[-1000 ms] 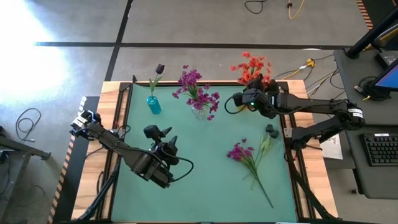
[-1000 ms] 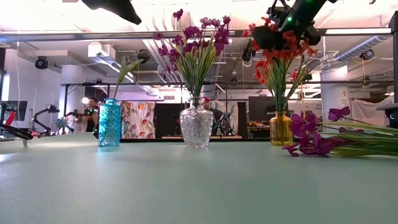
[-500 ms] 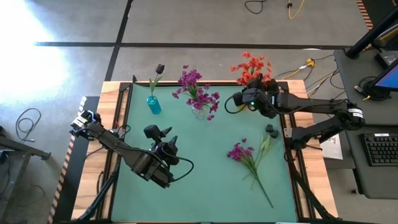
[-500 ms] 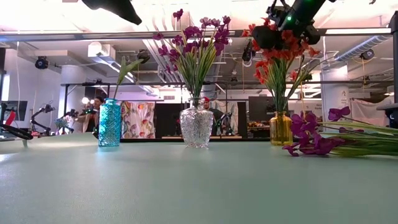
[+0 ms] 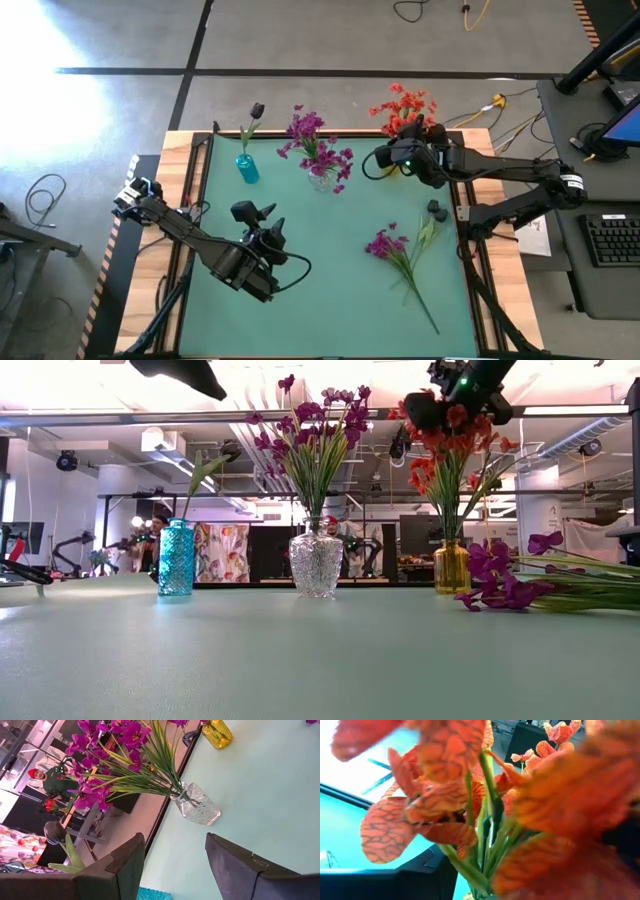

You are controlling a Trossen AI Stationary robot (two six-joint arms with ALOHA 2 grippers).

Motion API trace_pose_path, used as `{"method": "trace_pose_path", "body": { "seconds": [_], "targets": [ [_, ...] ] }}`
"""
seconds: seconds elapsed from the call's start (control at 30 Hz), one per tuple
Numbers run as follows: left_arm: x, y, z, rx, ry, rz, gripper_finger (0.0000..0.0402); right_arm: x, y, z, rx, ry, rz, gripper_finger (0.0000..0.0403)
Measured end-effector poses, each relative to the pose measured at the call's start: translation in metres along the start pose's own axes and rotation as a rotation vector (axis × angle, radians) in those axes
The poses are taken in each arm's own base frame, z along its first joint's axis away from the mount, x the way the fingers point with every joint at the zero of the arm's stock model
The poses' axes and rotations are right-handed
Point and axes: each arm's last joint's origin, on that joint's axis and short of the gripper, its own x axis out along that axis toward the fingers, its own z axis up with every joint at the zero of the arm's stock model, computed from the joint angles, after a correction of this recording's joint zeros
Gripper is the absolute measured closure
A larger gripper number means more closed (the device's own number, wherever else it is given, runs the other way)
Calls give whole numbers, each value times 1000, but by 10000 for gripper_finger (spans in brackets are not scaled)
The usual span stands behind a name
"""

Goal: Sort flowers into vase by color
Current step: Put the orange flowers into the blue flower vase

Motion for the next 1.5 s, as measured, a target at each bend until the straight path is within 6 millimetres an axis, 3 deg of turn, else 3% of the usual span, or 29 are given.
{"method": "trace_pose_path", "body": {
  "seconds": [0.23, 0.57, 1.17, 1.5],
  "targets": [
    [0, 1, -1, 12, 3, 3, 206, -3, -4, 1, -8, 3, 2, 175],
    [0, 2, -2, 30, 9, 9, 206, -7, -8, 3, 0, 3, 32, 166],
    [14, 7, 1, -25, 38, 48, 206, -24, -25, 7, 43, 37, 167, 58],
    [16, 7, 2, -45, 48, 42, 206, -36, -33, 19, 73, 55, 277, 48]
  ]
}}
